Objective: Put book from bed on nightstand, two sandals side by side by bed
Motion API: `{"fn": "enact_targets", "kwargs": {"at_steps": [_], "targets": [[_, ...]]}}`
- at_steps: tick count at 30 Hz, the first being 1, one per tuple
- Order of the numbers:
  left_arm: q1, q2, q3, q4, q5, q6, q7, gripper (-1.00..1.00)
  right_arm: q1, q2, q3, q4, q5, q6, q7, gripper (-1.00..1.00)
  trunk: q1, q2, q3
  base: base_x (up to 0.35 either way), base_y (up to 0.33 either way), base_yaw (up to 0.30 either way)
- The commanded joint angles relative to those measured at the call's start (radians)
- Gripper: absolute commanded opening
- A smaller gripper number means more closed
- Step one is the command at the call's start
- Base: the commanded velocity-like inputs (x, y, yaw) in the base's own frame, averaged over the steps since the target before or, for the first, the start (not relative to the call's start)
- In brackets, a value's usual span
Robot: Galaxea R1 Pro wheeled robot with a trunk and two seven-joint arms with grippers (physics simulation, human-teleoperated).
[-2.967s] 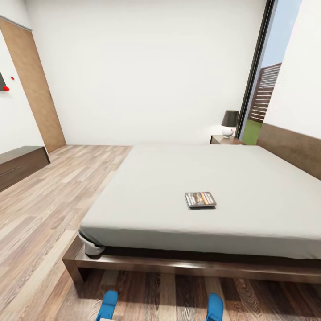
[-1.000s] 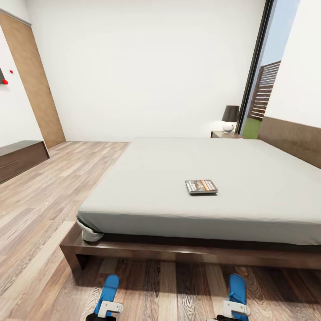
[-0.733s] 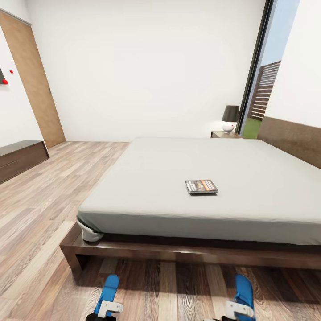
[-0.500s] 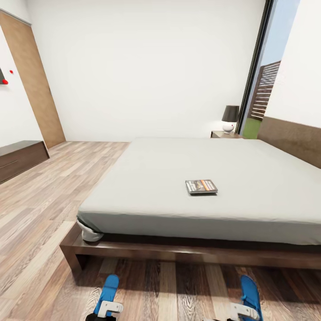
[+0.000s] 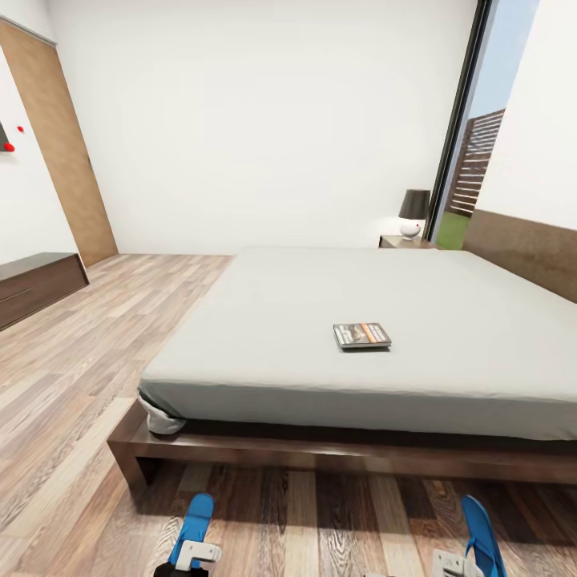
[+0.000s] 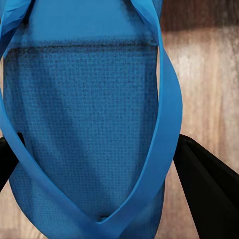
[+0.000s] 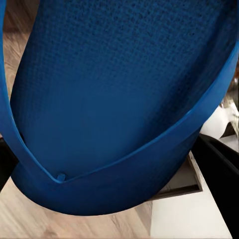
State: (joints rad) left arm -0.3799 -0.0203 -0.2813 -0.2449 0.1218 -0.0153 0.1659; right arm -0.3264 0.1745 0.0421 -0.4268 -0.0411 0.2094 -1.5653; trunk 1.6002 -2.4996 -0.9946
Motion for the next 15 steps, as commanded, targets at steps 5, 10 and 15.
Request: {"fn": "enact_targets", "kwargs": {"at_steps": [5,10,15], "targets": [[-0.001,0.0,-0.009,0.0,0.01,-0.002,0.006,-1.0,0.0,0.0,0.004,-0.002,-0.008,0.041,-0.006,-1.0,0.0,0.0,-0.001,0.0,0.0,0.0],[-0.001,0.0,-0.009,0.0,0.011,-0.002,0.006,-1.0,0.0,0.0,0.004,-0.013,-0.01,0.082,-0.006,-1.0,0.0,0.0,-0.001,0.0,0.0,0.0],[-0.001,0.0,-0.008,0.0,0.01,-0.002,0.007,-1.0,-0.001,0.0,0.004,-0.016,-0.01,0.095,-0.006,-1.0,0.001,-0.001,-0.013,0.0,0.0,0.0]]}}
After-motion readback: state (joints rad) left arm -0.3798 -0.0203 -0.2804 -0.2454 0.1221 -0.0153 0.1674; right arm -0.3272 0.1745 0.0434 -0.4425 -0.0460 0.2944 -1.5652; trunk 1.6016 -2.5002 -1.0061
